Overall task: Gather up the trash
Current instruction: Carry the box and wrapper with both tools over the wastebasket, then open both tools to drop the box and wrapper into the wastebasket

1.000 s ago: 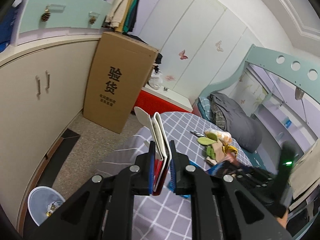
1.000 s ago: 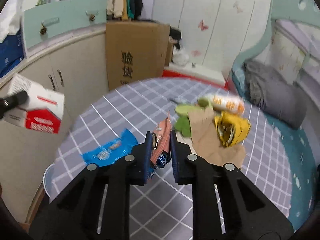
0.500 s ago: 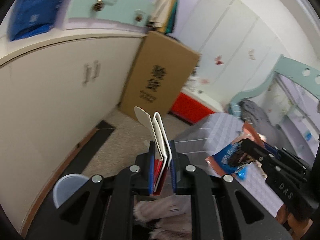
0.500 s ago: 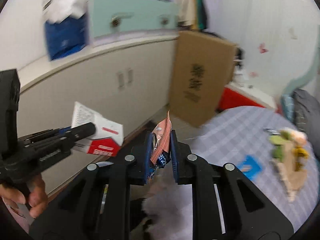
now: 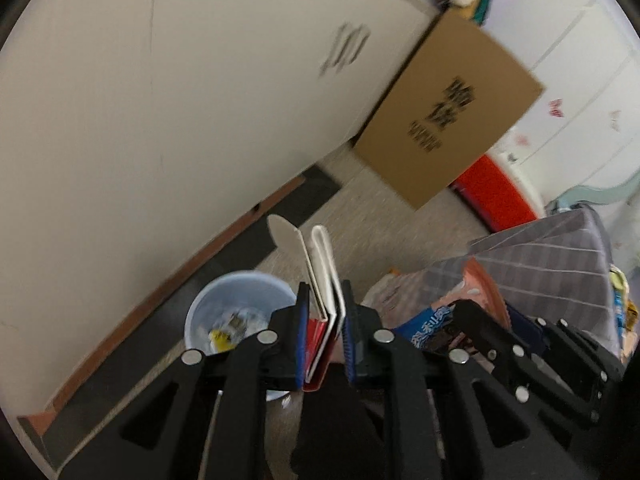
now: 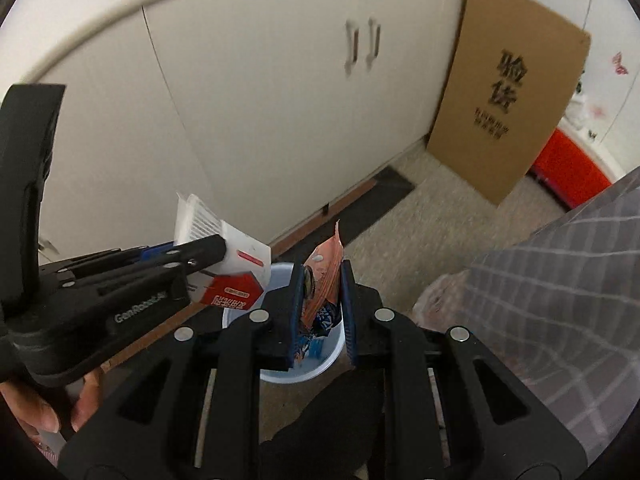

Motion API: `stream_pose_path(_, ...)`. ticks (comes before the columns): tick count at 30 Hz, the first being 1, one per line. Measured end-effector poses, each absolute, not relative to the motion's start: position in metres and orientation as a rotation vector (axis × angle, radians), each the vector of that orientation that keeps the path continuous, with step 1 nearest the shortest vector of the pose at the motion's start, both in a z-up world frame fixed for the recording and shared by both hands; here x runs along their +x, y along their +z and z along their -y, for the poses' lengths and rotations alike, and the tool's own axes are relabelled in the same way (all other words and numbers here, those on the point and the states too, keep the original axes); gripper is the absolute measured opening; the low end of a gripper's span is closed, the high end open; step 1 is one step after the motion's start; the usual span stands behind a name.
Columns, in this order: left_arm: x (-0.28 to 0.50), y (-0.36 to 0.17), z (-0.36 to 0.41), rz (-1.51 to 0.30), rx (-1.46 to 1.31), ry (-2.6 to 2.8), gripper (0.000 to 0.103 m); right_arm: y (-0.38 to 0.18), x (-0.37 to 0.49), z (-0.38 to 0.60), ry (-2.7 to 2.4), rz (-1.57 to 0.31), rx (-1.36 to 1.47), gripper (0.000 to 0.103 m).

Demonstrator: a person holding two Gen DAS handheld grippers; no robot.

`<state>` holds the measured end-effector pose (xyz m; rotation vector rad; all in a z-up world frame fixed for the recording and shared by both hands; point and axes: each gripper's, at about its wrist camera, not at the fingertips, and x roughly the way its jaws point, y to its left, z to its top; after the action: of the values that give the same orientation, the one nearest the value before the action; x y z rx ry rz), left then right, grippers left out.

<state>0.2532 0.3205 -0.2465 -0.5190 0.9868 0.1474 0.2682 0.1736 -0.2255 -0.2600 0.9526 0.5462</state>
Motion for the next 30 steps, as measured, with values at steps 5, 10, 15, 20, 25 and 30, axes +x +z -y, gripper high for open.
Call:
stream_pose_path(5, 0.254, -0.285, -0.342, -1.066, -0.565, 0.203, 0.058, -0.258, 0.271, -0.184, 0.542, -1.025, -0.267, 0.018)
stream_pose_path(10, 0.244, -0.296, -0.346, -1.076, -0.564, 0.225, 0.064, -0.269, 0.278, -0.186, 0.539, -1.051, -0.266, 0.018)
stream_pose_path(15, 0.24, -0.297, -0.344, -1.077, -0.562, 0.237, 0.065, -0.271, 0.277, -0.187, 0.541, -1.058, -0.26, 0.018)
stream_pose_path(20, 0.235, -0.299, -0.351, -1.076, -0.585, 0.255, 0.067, -0.273, 0.278, -0.189, 0.55, -1.061, -0.248, 0.018)
stream_pose_path(25, 0.229, -0.298, -0.362, -1.063, -0.616, 0.289, 0.067, -0.27, 0.278, -0.192, 0.567, -1.053, -0.232, 0.018)
stream_pose_path(30, 0.221, -0.293, -0.372, -1.037, -0.653, 0.325, 0.068, -0.264, 0.277, -0.196, 0.592, -1.033, -0.202, 0.06)
